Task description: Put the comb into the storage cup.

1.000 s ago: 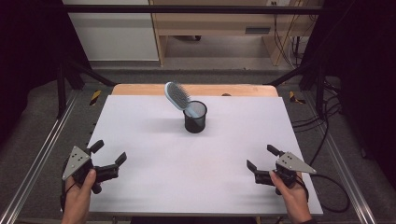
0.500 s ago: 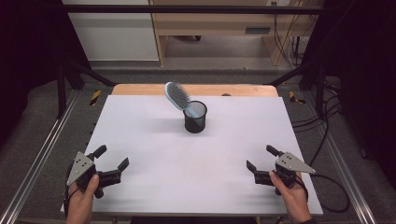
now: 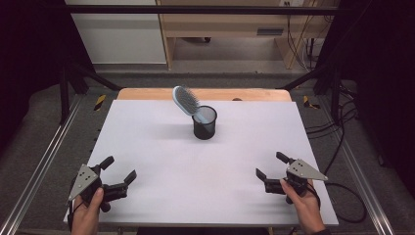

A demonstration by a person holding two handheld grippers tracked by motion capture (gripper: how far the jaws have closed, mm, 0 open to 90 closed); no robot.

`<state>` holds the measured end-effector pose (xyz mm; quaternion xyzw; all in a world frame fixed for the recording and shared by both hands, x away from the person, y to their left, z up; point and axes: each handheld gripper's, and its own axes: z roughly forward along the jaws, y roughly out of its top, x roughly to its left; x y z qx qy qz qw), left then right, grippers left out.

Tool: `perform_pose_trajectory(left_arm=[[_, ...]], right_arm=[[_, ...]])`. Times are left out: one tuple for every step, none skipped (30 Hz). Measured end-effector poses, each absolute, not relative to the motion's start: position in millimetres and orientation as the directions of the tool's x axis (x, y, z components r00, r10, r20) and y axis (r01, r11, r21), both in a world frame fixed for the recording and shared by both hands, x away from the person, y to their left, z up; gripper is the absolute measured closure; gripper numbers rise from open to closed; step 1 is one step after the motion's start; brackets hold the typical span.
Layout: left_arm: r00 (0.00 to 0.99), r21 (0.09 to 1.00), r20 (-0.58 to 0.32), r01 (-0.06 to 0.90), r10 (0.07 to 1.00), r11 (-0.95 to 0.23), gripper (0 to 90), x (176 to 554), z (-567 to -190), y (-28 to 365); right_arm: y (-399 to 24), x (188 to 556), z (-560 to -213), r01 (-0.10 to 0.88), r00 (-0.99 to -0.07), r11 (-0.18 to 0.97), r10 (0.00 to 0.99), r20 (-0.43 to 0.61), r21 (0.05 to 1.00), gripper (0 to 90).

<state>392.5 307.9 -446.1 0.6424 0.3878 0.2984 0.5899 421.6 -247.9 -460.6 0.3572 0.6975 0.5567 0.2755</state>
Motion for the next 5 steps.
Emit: perform_pose_trajectory(left_arm=[[0.521,0.989,-0.076,0.145,0.85,0.0,2.1,392.2,-445.9,308.0],[0.518,0.99,-0.071,0.142,0.852,-0.003,1.9,392.0,-445.9,308.0],[0.514,0.99,-0.071,0.141,0.855,-0.003,2.0,391.9,-445.9,307.9],[0.51,0.99,-0.074,0.14,0.857,0.003,2.1,391.8,-445.7,308.0],[0.508,0.99,-0.078,0.138,0.858,0.008,2.0,391.7,-445.4,308.2]], right_arm=[[-247.8,422.1,-460.6,0.188,-0.593,0.123,0.805,0.012,0.974,3.7],[-247.8,422.3,-460.3,0.184,-0.592,0.123,0.806,0.01,0.975,3.6],[-247.8,422.4,-460.0,0.183,-0.588,0.121,0.808,0.01,0.976,3.6],[-247.9,422.4,-459.8,0.183,-0.586,0.117,0.81,0.012,0.976,3.6],[-248.3,422.7,-459.4,0.182,-0.581,0.118,0.814,0.01,0.976,3.5]])
